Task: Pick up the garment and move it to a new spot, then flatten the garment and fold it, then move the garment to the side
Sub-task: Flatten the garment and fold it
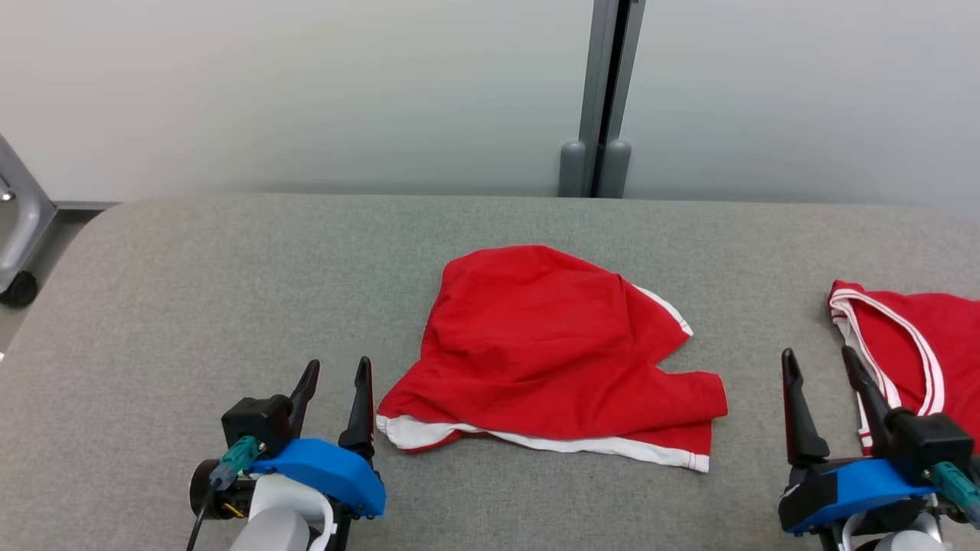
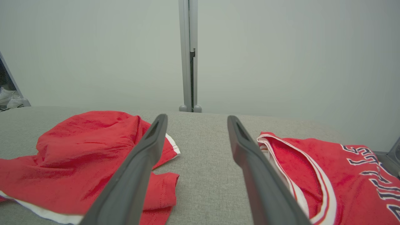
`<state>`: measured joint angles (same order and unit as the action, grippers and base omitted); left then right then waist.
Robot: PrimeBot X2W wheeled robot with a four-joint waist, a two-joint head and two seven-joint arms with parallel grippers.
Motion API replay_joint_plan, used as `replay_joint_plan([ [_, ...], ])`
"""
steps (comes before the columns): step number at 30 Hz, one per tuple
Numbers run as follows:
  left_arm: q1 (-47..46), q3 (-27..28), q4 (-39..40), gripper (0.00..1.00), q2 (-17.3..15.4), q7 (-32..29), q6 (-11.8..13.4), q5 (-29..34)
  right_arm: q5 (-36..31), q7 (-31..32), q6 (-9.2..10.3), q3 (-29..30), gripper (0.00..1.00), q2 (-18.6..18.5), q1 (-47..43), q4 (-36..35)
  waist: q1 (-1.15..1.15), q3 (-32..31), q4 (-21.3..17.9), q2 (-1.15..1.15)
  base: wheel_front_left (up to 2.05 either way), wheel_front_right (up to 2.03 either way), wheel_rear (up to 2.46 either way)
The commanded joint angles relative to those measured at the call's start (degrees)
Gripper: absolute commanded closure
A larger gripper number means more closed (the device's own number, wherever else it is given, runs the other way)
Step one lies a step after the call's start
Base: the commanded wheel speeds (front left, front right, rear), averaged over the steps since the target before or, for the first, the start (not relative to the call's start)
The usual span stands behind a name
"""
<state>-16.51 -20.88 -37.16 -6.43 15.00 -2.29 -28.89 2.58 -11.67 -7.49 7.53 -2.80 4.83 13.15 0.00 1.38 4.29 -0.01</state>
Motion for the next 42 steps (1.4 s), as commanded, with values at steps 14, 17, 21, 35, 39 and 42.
replay_joint_plan([
  [14, 7.5, 4.8, 8.4, 0.0, 0.6, 0.2, 0.8, 3.3, 2.4, -1.3, -0.01, -3.7, 0.0, -0.2, -3.1, 2.3, 0.0, -2.2, 0.6, 0.01, 0.0, 0.0, 0.0],
  [17, 8.4, 4.8, 9.0, 0.0, 0.8, 0.2, 1.0, 3.8, 2.9, -1.6, -0.01, -3.9, 0.0, -0.2, -2.9, 2.9, 0.0, -2.2, 0.7, 0.01, 0.0, 0.0, 0.0],
  [21, 8.7, 5.0, 9.8, 0.0, 0.7, 0.2, 1.3, 4.4, 3.1, -2.0, -0.01, -4.1, 0.0, -0.2, -2.3, 3.5, 0.0, -2.1, 0.8, 0.01, 0.0, 0.0, 0.0],
  [35, 8.2, 4.8, 10.7, 0.0, 0.4, 0.2, 1.5, 4.7, 0.7, 3.2, -0.01, -8.1, 0.0, -0.2, -6.7, 9.2, 0.0, -0.3, 1.1, 0.01, 0.0, 0.0, 0.0],
  [39, 7.8, 4.8, 10.5, 0.0, 0.3, 0.2, 1.6, 4.6, 0.2, 3.6, -0.01, -8.3, 0.0, -0.2, -5.3, 12.2, 0.0, 0.7, 1.5, 0.01, 0.0, 0.0, 0.0],
  [42, 7.3, 4.9, 10.4, 0.0, 0.2, 0.2, 1.6, 4.4, -0.3, 3.1, -0.01, -8.4, 0.0, -0.2, -3.2, 14.9, 0.0, 1.3, 1.9, 0.01, 0.0, 0.0, 0.0],
])
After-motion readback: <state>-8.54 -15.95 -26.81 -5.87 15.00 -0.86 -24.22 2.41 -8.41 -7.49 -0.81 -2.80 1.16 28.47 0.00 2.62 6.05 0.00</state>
